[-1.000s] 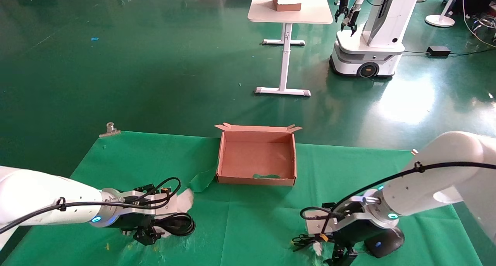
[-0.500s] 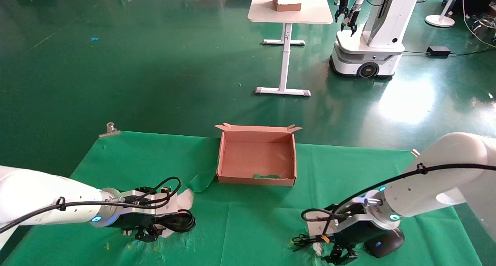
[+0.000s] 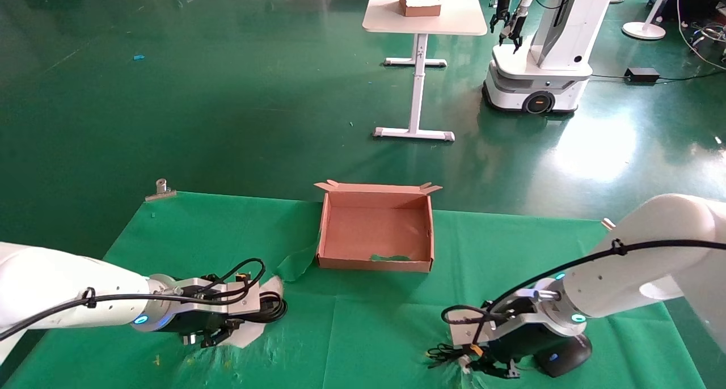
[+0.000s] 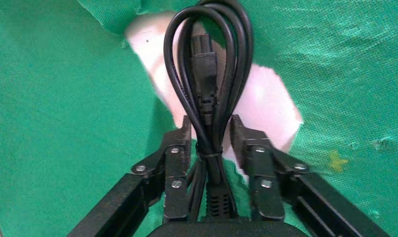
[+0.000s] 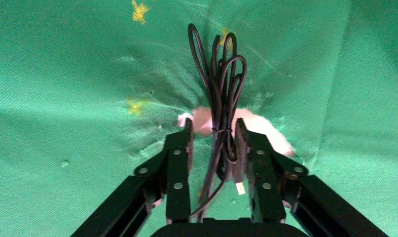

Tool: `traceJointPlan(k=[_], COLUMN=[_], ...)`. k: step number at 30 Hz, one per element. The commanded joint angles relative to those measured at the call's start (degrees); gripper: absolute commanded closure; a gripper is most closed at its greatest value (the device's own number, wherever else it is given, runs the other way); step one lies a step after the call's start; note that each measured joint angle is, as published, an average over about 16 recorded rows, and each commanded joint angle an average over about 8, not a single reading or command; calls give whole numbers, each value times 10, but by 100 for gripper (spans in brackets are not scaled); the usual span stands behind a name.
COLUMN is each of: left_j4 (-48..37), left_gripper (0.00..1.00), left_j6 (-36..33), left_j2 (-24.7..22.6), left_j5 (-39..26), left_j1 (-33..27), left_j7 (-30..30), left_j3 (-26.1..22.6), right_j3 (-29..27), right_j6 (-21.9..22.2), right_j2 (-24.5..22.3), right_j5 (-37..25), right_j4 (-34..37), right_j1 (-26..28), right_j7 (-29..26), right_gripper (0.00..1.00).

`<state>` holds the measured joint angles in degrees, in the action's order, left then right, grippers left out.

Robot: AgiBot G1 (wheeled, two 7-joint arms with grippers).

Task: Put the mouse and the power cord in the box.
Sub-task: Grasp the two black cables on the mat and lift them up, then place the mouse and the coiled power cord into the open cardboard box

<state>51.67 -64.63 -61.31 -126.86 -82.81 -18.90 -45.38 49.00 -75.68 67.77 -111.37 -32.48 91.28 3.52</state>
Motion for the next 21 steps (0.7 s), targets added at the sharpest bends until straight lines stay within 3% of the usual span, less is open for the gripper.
traceJointPlan(k=[1, 21], left_j4=[0, 1], left_gripper=[100, 100], left_j6=[0, -13], left_j2=[0, 3], left_j5=[0, 24], left_j1=[0, -26], left_j7=[0, -12], left_j3=[0, 18], right_j3=[0, -17], right_j6=[0, 9], right_j2=[0, -13], right_j5=[0, 16], right_j4=[-1, -11], right_j1=[0, 23], right_j7=[0, -1], right_gripper=[100, 100])
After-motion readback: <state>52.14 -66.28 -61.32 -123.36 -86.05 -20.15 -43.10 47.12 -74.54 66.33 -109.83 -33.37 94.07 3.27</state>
